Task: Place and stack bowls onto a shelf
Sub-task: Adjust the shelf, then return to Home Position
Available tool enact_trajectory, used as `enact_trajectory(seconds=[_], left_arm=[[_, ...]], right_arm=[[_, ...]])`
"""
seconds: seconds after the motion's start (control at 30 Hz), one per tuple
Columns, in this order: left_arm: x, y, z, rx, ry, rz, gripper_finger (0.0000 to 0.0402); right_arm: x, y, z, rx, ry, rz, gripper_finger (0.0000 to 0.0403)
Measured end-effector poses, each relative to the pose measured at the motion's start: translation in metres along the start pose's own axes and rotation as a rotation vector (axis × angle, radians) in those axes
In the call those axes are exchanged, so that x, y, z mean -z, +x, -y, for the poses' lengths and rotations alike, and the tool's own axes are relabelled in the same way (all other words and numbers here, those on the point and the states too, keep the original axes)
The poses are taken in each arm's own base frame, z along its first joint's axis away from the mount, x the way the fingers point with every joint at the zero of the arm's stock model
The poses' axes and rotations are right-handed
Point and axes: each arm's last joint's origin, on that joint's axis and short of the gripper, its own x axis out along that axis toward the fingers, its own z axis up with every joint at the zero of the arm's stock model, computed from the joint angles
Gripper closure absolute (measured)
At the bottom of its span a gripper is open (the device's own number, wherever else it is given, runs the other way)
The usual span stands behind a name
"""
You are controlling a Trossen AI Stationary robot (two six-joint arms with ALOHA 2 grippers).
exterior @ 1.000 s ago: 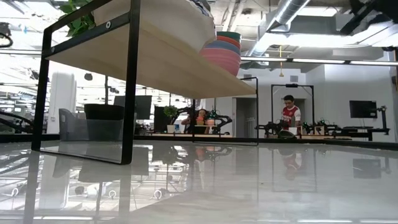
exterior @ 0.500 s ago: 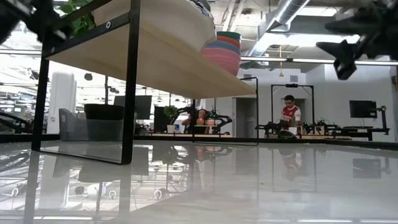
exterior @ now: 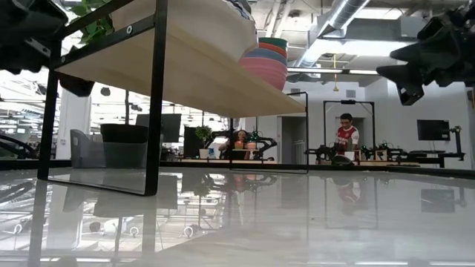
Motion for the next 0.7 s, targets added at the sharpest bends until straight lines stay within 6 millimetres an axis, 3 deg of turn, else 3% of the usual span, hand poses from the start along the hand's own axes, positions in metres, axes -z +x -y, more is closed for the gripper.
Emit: enact_trajectory(seconds=[0.23,0.5,0.7], left_arm=[[-0.005,-0.001,-0.004,-0.151,0.162,0.074,0.0148],[-0.006,-0.001,-0.004,-0.19,0.117,0.097,0.0148],[-0.018,-0.002,0.003,-0.059,0.093,0.12,0.0148]], right_arm=[[0.002,0.001,0.0,0.004,-0.047,-0.017,0.0198],[0.004,0.002,0.001,0.01,-0.1,-0.041,0.0198],[0.005,0.003,0.001,0.006,-0.104,-0.055,0.0198]])
